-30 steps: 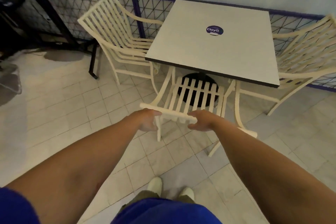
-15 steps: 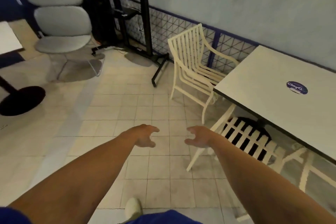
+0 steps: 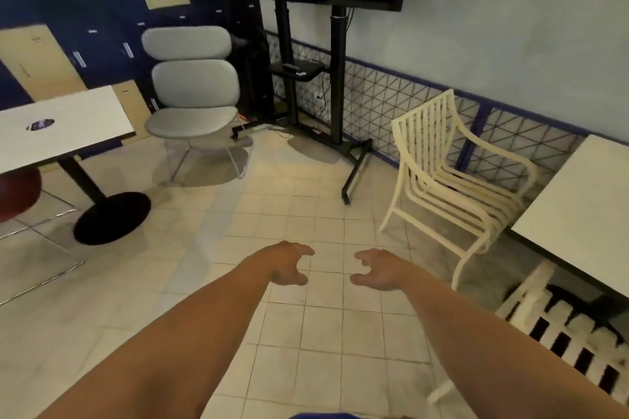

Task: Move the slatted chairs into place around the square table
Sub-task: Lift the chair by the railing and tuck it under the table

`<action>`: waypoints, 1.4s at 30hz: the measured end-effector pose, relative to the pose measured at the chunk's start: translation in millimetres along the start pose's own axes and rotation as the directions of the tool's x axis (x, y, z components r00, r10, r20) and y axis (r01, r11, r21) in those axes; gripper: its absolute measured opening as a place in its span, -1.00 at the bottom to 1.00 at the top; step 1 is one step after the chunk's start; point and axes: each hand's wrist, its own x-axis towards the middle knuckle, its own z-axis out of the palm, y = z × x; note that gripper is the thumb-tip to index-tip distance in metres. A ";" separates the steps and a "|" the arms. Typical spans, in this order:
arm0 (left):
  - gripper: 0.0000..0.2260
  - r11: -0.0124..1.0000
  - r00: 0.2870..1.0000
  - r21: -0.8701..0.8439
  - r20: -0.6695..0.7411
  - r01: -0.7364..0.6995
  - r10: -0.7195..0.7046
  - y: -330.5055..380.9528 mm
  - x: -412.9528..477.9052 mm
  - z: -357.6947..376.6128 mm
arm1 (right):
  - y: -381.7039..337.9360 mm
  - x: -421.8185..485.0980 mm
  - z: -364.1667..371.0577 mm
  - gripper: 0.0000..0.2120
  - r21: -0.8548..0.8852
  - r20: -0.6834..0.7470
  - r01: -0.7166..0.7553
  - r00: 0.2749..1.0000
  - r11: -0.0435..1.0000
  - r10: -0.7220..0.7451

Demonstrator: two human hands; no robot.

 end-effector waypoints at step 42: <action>-0.38 0.871 0.912 0.280 0.206 -0.403 0.355 -52.2 575.0 -404.3 | 78.1 458.9 -330.4 -0.23 0.365 -0.097 -0.366 0.899 0.856 0.426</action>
